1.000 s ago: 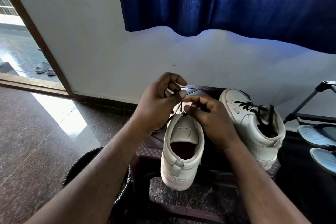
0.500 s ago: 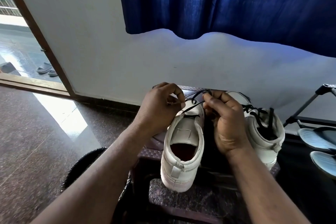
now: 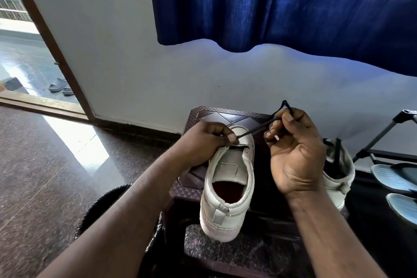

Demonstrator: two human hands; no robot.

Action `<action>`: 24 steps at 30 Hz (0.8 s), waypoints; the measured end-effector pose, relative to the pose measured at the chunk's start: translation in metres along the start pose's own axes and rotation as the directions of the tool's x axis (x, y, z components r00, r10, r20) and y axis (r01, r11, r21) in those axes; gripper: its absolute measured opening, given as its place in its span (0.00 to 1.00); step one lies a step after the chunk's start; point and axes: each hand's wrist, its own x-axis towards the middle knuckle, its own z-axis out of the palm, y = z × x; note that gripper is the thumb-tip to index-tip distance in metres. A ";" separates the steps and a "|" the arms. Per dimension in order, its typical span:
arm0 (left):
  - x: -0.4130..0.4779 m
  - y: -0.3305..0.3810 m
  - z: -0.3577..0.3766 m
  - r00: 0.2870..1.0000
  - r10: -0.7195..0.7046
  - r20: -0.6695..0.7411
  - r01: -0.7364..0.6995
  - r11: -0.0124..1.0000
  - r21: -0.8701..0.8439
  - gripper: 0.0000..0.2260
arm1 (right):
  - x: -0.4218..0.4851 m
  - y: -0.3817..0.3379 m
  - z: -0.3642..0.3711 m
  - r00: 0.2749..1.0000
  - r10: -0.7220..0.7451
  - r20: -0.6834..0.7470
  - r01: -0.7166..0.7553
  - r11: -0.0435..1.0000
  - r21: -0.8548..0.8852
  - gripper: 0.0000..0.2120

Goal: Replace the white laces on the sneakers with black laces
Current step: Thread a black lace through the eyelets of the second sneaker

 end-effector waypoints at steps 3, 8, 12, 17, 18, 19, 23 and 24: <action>0.000 -0.001 -0.001 0.998 -0.046 0.046 0.051 0.993 -0.108 0.06 | 0.000 -0.002 0.000 1.000 -0.009 0.005 0.009 1.000 0.027 0.03; -0.005 0.005 0.001 0.992 -0.037 0.117 0.063 0.973 -0.222 0.04 | 0.000 -0.006 0.000 0.999 -0.035 -0.011 0.035 0.999 0.015 0.05; -0.008 0.009 0.003 0.988 0.019 0.151 0.018 0.972 -0.235 0.06 | 0.000 0.000 -0.001 0.997 -0.045 -0.066 0.036 0.989 -0.141 0.03; -0.008 0.013 0.002 0.989 0.098 0.112 -0.065 0.960 -0.272 0.05 | -0.002 0.016 -0.006 0.945 -0.274 -0.177 0.061 0.683 -0.728 0.11; -0.008 0.013 0.002 0.989 0.102 0.106 -0.070 0.959 -0.274 0.04 | -0.006 0.017 -0.003 0.934 -0.316 -0.165 0.070 0.615 -0.786 0.13; -0.007 0.012 0.001 0.990 0.098 0.099 -0.066 0.957 -0.283 0.03 | -0.009 0.018 -0.001 0.921 -0.367 -0.132 0.102 0.552 -0.828 0.15; -0.006 0.012 0.002 0.993 0.087 0.079 -0.060 0.953 -0.297 0.03 | -0.013 0.018 0.001 0.873 -0.446 0.196 0.321 0.224 -0.920 0.17; -0.006 0.012 0.003 0.993 0.089 0.078 -0.062 0.952 -0.299 0.04 | -0.013 0.019 0.001 0.899 -0.356 0.255 0.344 0.213 -0.914 0.14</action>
